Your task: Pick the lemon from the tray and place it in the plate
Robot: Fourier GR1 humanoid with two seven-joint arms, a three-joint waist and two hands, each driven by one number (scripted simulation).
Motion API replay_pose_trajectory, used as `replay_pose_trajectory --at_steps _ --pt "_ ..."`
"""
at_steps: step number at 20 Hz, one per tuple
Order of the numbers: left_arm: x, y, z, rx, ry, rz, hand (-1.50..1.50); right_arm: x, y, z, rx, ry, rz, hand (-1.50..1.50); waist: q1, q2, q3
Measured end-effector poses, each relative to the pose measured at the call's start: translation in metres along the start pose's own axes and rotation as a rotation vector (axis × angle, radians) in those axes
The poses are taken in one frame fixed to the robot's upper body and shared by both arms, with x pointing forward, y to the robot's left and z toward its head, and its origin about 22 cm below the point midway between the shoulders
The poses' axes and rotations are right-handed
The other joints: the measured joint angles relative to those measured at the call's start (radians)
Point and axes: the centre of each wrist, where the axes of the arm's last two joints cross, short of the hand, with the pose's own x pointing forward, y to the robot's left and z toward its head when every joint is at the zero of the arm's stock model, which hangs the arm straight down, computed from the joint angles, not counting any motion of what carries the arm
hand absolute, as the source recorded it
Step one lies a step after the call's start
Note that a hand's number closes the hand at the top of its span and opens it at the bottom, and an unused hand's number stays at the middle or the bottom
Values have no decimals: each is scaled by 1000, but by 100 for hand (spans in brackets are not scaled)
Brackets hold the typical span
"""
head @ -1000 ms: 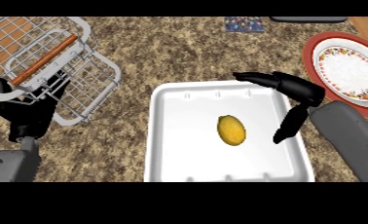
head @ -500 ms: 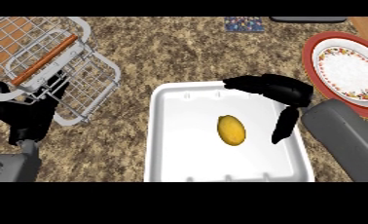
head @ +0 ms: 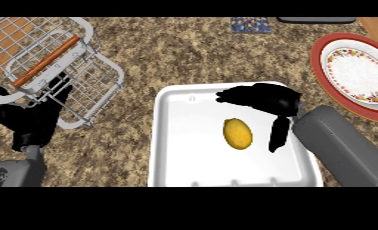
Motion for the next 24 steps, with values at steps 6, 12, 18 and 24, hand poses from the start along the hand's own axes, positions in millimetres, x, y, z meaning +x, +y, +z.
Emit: replay_pose_trajectory --at_steps 6,12,18,24 --pt "0 -1 1 10 -13 -2 0 6 3 -13 16 31 20 -150 0 1 -3" --pt "-1 -2 1 11 -17 1 0 12 7 -28 27 51 56 -150 1 1 -2" --pt "-2 -2 1 1 -20 1 0 15 21 -41 96 54 102 150 2 -1 -1" --pt "-2 -2 1 5 -18 6 0 19 22 -44 130 -25 148 150 1 -5 -4"
